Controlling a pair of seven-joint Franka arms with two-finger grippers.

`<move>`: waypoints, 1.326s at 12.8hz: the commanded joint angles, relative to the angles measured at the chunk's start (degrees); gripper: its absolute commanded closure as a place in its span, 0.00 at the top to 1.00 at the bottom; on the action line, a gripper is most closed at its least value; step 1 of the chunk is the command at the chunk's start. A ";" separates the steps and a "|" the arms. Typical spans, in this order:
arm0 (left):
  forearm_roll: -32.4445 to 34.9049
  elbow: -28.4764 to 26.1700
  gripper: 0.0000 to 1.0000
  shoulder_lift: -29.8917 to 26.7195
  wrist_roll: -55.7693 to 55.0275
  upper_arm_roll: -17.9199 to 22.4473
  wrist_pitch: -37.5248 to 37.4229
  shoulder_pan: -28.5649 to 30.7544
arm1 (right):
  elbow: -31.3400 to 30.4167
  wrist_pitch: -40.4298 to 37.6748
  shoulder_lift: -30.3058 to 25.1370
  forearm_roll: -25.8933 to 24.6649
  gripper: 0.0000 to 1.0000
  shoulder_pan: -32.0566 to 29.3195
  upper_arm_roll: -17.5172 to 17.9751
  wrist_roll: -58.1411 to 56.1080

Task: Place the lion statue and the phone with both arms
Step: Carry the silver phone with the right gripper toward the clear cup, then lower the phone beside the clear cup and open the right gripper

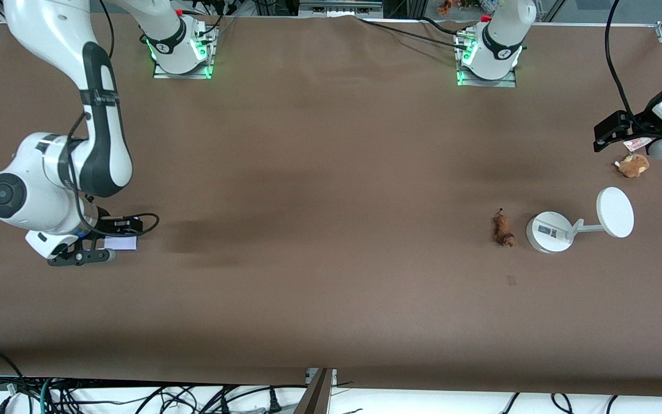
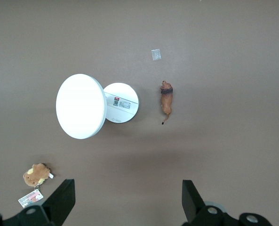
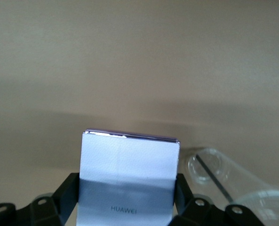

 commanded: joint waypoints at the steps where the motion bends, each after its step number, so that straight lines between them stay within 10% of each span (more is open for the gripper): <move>1: -1.04 2.01 1.00 0.75 0.76 -0.38 -1.60 0.24 | -1.39 4.63 1.70 3.21 0.00 -0.11 0.45 -1.76; 11: -0.78 3.06 1.00 0.66 2.34 -0.82 -2.39 -0.63 | -5.09 17.74 7.16 6.20 0.00 -0.38 4.14 -2.56; 17: -1.04 2.97 1.00 0.84 1.99 -0.65 -2.39 -0.20 | -5.00 18.00 7.51 6.21 0.99 -0.55 4.32 -2.56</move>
